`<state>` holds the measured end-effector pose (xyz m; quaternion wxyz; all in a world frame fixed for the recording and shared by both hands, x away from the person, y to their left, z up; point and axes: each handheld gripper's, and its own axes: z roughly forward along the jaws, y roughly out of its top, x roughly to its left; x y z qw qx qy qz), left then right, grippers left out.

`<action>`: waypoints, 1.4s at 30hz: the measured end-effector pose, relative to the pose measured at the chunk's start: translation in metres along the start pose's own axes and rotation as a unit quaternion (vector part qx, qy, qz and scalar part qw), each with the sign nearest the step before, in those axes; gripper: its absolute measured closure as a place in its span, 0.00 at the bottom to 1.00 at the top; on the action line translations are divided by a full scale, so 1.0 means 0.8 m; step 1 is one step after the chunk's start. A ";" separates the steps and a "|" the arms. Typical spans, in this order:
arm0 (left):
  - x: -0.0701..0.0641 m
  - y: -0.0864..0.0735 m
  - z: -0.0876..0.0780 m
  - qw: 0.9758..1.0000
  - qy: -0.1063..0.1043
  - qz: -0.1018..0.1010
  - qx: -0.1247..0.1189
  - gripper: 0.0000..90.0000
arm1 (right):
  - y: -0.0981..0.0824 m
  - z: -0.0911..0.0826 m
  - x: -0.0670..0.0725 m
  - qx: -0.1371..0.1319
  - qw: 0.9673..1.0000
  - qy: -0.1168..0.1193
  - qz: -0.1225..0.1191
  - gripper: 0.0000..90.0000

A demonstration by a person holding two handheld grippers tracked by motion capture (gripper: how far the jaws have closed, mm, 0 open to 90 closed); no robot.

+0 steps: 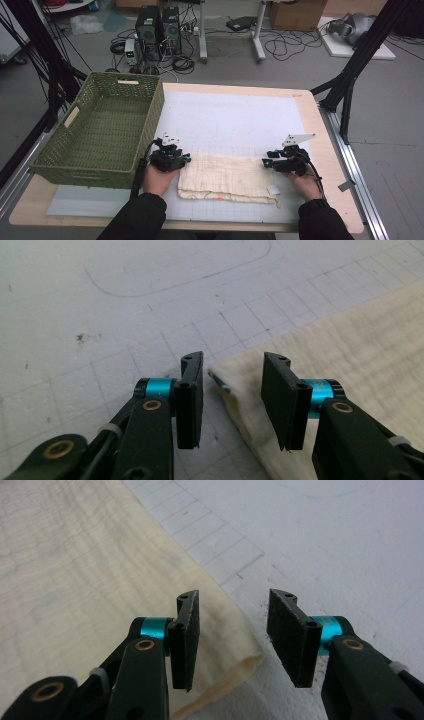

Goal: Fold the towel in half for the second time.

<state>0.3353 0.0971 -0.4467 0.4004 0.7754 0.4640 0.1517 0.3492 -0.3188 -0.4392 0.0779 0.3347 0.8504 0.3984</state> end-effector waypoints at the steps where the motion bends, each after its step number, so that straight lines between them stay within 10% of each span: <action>1: 0.000 0.000 0.000 1.000 0.000 0.000 0.000 0.68 | -0.001 0.001 0.000 0.007 1.000 0.002 0.001 0.63; 12: -0.003 0.000 -0.006 1.000 -0.014 0.018 0.002 0.96 | -0.002 0.005 0.004 0.032 0.998 0.045 -0.015 0.95; 22: 0.000 0.032 -0.007 0.997 0.006 -0.022 -0.079 0.96 | 0.027 -0.011 -0.013 0.014 1.000 -0.006 -0.023 0.96; 25: 0.000 0.035 -0.008 0.995 0.018 -0.017 -0.093 0.96 | 0.034 -0.022 -0.014 -0.022 1.000 -0.006 -0.011 0.96; 34: -0.011 0.012 -0.018 0.995 0.017 0.035 -0.089 0.96 | 0.011 -0.029 0.002 -0.034 0.999 0.004 -0.021 0.95; 42: -0.021 -0.008 -0.034 0.994 0.005 0.038 -0.100 0.96 | 0.005 -0.041 0.022 -0.037 0.998 0.021 -0.038 0.95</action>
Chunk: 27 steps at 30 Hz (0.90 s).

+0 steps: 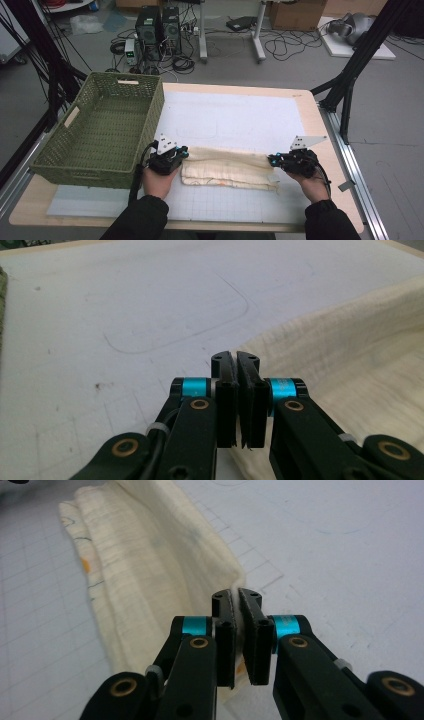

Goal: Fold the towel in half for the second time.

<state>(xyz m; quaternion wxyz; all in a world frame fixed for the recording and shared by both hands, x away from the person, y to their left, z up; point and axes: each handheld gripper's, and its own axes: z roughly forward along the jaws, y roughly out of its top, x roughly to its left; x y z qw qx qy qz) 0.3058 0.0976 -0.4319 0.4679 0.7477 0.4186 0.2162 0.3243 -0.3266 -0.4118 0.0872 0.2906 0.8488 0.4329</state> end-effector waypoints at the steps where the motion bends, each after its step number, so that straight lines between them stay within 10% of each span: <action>1: -0.001 -0.002 -0.003 1.000 -0.002 0.004 0.003 0.95 | -0.002 -0.001 0.003 0.002 1.000 0.008 0.004 0.95; 14: -0.017 -0.025 -0.028 0.998 -0.052 0.008 0.040 0.86 | -0.029 0.004 0.024 0.053 0.997 0.055 0.008 0.80; 27: -0.021 -0.003 -0.051 0.998 -0.065 0.016 0.022 0.66 | -0.002 -0.013 0.030 0.002 0.998 0.059 -0.001 0.72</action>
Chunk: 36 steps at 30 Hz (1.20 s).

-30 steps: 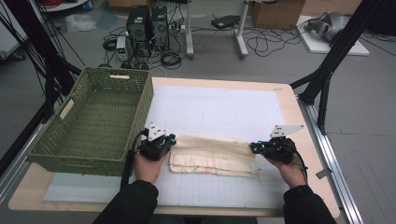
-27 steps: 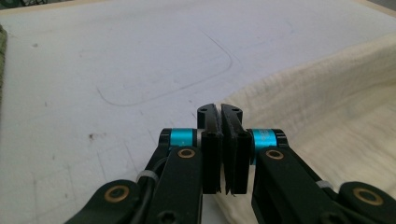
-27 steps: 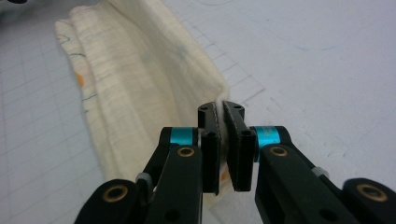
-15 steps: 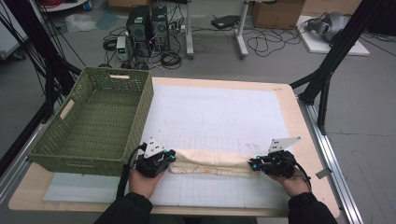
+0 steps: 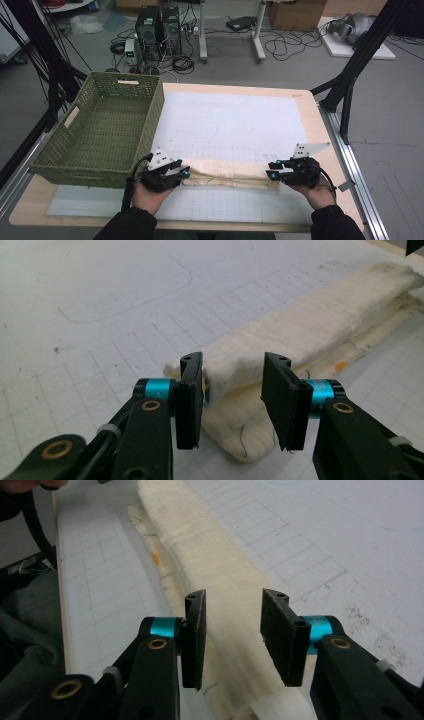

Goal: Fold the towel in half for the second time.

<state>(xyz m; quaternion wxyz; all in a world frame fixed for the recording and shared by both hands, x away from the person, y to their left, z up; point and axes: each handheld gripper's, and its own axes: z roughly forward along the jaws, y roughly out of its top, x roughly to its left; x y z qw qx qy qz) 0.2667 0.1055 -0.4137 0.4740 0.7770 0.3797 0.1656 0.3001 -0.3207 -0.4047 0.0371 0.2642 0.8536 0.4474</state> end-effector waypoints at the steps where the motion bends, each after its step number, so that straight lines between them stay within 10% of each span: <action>1: 0.000 0.002 0.000 1.000 -0.002 -0.001 -0.004 0.65 | 0.000 0.005 -0.001 0.007 1.000 0.001 0.001 0.74; 10: -0.002 0.011 0.007 1.000 -0.010 -0.001 -0.003 0.73 | -0.013 0.039 -0.002 0.061 0.998 0.021 0.000 0.83; 20: -0.006 -0.015 0.035 0.995 -0.017 0.010 0.099 0.85 | -0.034 0.032 0.000 0.058 0.998 0.020 0.002 0.84; 31: -0.007 -0.020 0.027 0.996 -0.030 0.016 0.078 0.76 | -0.033 0.017 0.016 0.033 0.999 0.009 -0.023 0.79; 36: -0.008 -0.024 0.030 0.995 -0.035 0.023 0.088 0.75 | -0.036 0.027 0.019 0.062 0.997 -0.004 -0.034 0.77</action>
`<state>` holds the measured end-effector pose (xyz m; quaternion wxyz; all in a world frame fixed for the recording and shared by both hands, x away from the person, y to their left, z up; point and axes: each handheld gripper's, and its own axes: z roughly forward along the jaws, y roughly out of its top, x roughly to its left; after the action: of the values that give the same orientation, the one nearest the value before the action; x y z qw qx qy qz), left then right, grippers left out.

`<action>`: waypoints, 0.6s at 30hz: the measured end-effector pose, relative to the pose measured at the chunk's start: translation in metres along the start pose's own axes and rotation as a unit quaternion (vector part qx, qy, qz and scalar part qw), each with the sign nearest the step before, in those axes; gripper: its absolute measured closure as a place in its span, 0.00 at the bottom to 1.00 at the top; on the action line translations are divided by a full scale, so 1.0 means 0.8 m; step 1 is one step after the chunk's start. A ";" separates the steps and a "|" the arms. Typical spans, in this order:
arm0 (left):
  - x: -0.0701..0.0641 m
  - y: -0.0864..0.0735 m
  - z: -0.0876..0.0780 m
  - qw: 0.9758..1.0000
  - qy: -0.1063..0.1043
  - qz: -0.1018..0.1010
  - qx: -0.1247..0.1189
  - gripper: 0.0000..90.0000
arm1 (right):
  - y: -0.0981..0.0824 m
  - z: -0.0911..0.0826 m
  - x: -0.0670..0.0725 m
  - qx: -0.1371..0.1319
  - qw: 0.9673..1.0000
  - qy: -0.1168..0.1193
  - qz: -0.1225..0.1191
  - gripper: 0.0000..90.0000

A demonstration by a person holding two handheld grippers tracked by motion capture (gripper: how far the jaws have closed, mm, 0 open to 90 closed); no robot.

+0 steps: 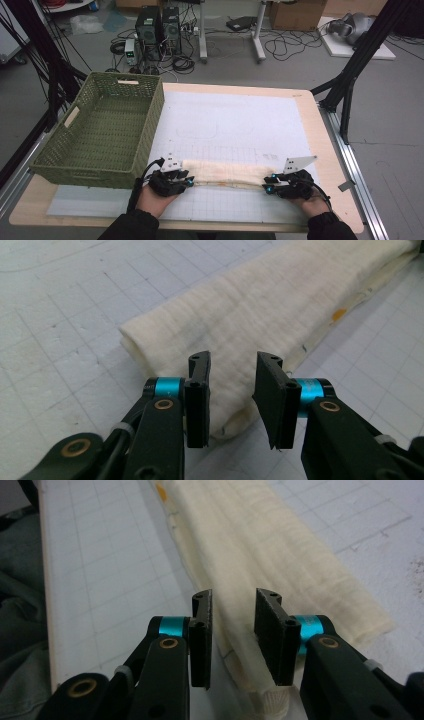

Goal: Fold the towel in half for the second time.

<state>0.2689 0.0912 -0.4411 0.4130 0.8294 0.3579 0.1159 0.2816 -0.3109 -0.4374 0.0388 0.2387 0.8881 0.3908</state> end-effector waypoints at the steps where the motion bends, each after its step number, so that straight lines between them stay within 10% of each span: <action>1: -0.002 -0.001 0.002 1.000 0.005 0.001 -0.002 0.77 | 0.000 0.002 0.000 0.003 1.000 -0.002 -0.004 0.79; 5: -0.004 0.001 0.005 1.000 0.006 0.012 0.002 0.98 | 0.002 0.001 0.000 0.005 1.000 -0.003 -0.008 0.97; 13: -0.006 0.006 -0.018 1.000 0.006 0.004 -0.027 0.98 | 0.010 -0.019 0.007 -0.026 0.999 -0.008 -0.016 0.98; 18: -0.009 -0.004 -0.017 1.000 -0.004 0.007 -0.002 0.98 | 0.000 -0.014 0.017 -0.004 1.000 0.004 -0.012 0.97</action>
<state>0.2557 0.0954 -0.4342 0.4152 0.8316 0.3500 0.1158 0.2665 -0.3122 -0.4277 0.0407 0.2267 0.8895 0.3947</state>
